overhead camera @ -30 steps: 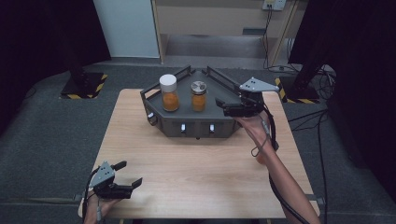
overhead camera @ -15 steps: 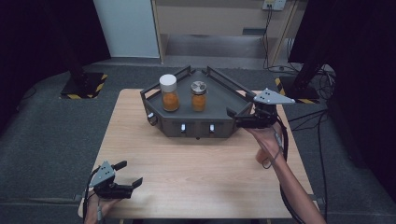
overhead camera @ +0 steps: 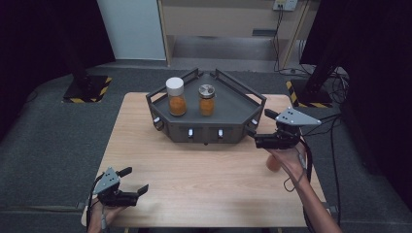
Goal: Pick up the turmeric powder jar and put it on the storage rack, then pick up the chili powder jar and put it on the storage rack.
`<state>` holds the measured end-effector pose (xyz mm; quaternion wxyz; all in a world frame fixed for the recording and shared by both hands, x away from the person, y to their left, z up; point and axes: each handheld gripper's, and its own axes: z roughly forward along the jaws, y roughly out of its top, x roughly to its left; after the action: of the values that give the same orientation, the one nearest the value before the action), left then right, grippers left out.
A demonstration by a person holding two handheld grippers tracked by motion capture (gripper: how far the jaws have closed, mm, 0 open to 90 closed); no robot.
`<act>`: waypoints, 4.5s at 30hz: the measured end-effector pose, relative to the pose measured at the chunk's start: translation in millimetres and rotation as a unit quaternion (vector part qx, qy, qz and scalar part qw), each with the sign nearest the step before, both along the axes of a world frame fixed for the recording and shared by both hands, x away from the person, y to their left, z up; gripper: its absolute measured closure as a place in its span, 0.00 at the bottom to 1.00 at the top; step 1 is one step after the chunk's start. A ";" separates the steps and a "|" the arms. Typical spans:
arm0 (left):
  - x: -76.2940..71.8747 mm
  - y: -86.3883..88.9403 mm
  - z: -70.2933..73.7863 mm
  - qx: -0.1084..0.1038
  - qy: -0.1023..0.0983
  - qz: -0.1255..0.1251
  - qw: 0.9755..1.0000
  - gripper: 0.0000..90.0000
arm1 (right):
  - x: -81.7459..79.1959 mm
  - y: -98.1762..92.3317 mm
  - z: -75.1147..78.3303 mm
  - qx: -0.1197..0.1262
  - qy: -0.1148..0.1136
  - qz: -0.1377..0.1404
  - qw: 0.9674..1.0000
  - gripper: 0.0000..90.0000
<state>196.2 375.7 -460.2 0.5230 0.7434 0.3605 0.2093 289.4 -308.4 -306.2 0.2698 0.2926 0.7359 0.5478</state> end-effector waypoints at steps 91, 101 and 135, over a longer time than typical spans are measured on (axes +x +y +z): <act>-1.4 0.6 1.2 0.005 -0.007 -0.015 1.000 0.05 | -98.2 -57.9 -127.6 -0.001 0.069 -0.012 0.998 0.11; -0.5 0.7 0.6 0.003 -0.006 -0.014 1.000 0.05 | -98.3 -58.8 -127.8 0.002 0.069 -0.014 0.997 0.11; -0.5 0.9 0.7 0.004 -0.006 -0.018 1.000 0.05 | -101.0 -62.2 -127.1 0.015 0.069 -0.026 0.997 0.10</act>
<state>195.7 376.7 -459.5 0.5263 0.7503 0.3431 0.2060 188.4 -370.5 -433.4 0.2282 0.3526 0.7366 0.5301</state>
